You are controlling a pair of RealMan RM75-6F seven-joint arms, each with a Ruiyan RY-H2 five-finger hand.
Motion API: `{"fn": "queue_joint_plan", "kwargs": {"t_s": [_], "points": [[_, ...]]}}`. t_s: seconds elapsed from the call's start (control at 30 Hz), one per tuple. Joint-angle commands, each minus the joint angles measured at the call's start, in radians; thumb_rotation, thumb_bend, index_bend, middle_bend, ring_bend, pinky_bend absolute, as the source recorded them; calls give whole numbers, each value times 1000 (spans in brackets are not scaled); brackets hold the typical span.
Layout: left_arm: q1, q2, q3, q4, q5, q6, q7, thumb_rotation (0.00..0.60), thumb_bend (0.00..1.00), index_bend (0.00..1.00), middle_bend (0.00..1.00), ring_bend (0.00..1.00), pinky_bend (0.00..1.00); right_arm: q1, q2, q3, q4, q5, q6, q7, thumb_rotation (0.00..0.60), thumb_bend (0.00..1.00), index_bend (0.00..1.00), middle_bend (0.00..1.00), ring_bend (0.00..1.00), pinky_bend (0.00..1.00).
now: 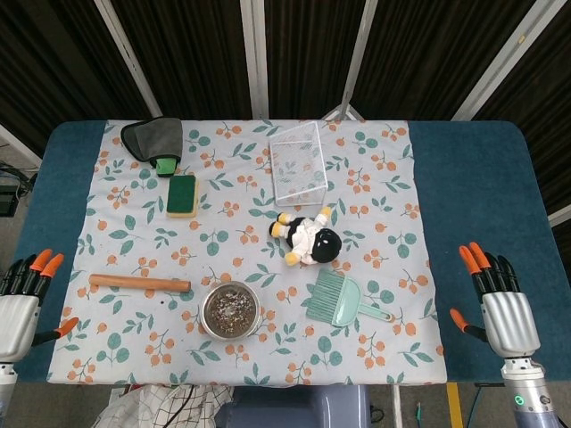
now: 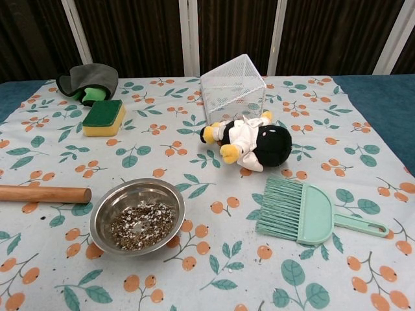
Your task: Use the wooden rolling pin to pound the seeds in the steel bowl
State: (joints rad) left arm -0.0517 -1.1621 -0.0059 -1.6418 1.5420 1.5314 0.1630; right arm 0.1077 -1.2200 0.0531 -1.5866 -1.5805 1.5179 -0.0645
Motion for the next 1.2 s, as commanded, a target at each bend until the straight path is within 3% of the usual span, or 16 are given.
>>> {"fn": "queue_joint_plan", "kwargs": {"t_s": [0.03,0.23,0.47,0.73,1.2], "points": [[-5,3,2,-11,-12,-19,15,600,209,4,0,0,0,1,3,-1,0,0,-3,4,600,269,0,0,0,0],[-41,24,-19,-83,-62,-89,61,600,242,84,12,0,0,1,7,0,0,-3,-1,12,600,269,0,0,0,0],[-117,3,-59,-123,-122,-179,217,600,341,211,138,0,0,2,7,-2,-3,-6,-2,14,600,268,0,0,0,0],[-219,-103,-90,-134,-260,-313,394,600,367,333,178,0,0,3,10,-2,-7,2,-12,21,600,268,0,0,0,0],[-316,-306,-103,-35,-390,-358,558,600,371,383,232,0,0,6,16,-2,-11,11,-25,31,600,268,0,0,0,0]]}}
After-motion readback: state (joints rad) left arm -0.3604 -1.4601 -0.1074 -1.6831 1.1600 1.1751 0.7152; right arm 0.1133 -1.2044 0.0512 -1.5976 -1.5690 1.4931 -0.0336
